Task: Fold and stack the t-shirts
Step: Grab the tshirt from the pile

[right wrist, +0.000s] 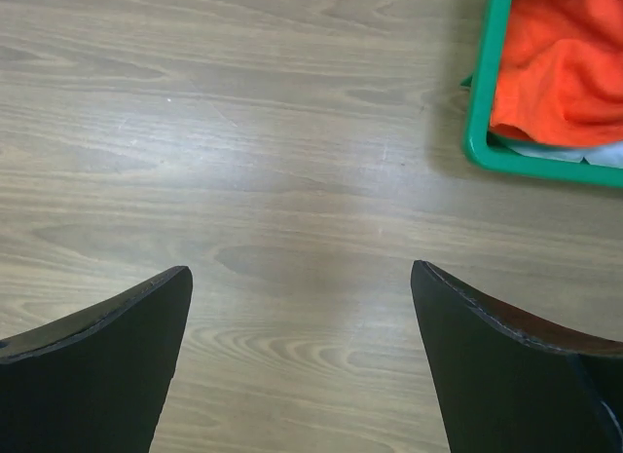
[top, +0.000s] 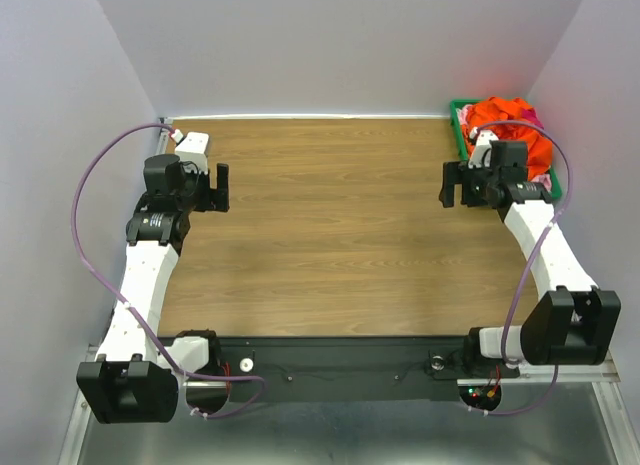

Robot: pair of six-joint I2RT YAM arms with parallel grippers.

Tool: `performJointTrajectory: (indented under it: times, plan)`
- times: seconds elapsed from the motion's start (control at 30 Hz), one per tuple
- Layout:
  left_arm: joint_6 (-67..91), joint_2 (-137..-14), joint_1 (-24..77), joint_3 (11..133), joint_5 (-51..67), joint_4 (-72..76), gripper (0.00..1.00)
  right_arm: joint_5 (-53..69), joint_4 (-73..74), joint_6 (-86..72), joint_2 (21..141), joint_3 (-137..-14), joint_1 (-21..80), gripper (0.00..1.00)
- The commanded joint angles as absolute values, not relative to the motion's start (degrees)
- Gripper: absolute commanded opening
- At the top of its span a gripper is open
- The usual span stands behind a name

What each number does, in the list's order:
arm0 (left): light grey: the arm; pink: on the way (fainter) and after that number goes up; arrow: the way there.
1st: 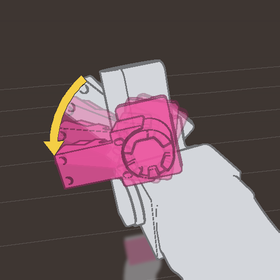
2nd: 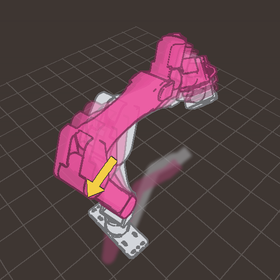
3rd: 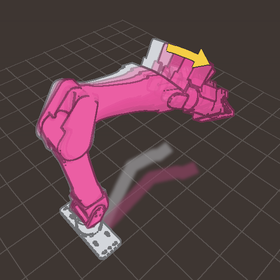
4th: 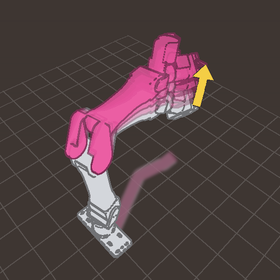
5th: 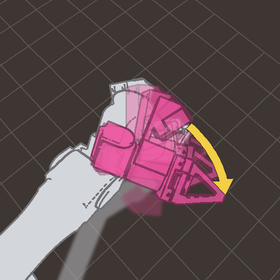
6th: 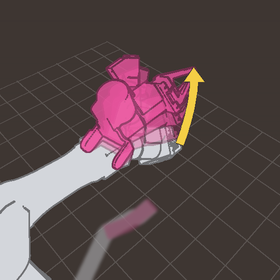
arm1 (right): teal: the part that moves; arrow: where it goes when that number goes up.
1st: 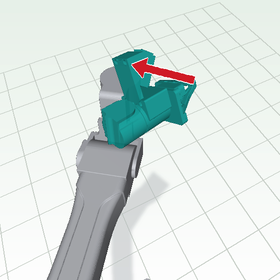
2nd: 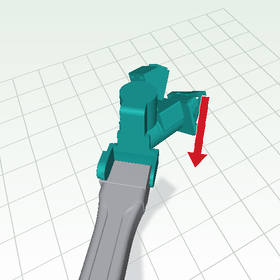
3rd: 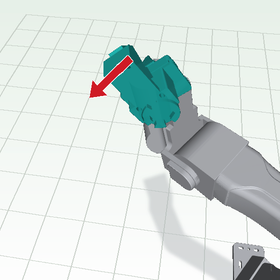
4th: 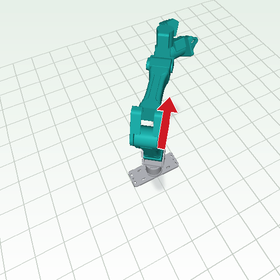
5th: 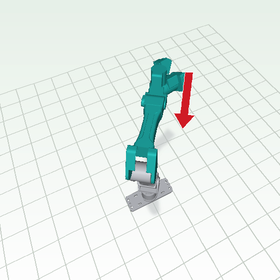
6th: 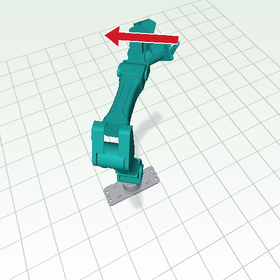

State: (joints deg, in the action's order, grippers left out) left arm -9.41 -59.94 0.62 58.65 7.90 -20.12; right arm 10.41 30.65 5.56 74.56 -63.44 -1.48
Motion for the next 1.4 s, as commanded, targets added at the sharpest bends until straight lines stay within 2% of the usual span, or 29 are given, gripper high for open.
performJointTrajectory:
  times: [0.0, 0.2, 0.4, 0.6, 0.8, 1.07, 1.2, 1.3, 1.37]
  plan:
    - [-8.45, -59.59, 0.44, 59.94, 7.56, -18.02, 0.99, 10.73, 33.83, 7.9, 77.94, -71.79, -1.85, 1.0]
    - [-6.41, -58.63, 0.44, 60.03, 8.43, -15.47, 0.99, 6.86, 37.0, 13.52, 85.07, -83.03, -2.81, 1.0]
    - [-8.17, -59.68, 0.44, 63.36, 8.7, -15.47, 0.99, 3.34, 37.79, 17.05, 98.6, -96.74, -8.86, 1.0]
    - [-6.68, -60.64, 0.44, 63.37, 12.21, -14.59, 0.99, 1.85, 37.71, 16.62, 113.69, -115.47, -14.32, 1.0]
    - [-7.2, -63.63, 0.44, 61.53, 12.04, -13.62, 0.99, 0.35, 37.36, 14.59, 125.41, -129.96, -16.0, 1.0]
    - [-6.59, -69.78, 0.44, 64.16, 10.72, -16.87, 0.99, 1.49, 32.35, 11.96, 133.95, -133.68, -16.44, 1.0]
    - [-6.07, -70.66, 0.53, 64.51, 11.6, -16.88, 0.99, -2.0, 29.89, 11.43, 137.37, -135.61, -16.44, 1.0]
    - [-6.07, -71.45, 0.44, 65.3, 11.86, -17.22, 0.99, -2.38, 29.44, 10.99, 137.12, -136.93, -16.44, 0.9]
    - [-5.71, -71.98, 0.44, 65.74, 12.13, -17.49, 0.99, -2.2, 29.01, 10.55, 135.62, -136.06, -16.44, 0.75]
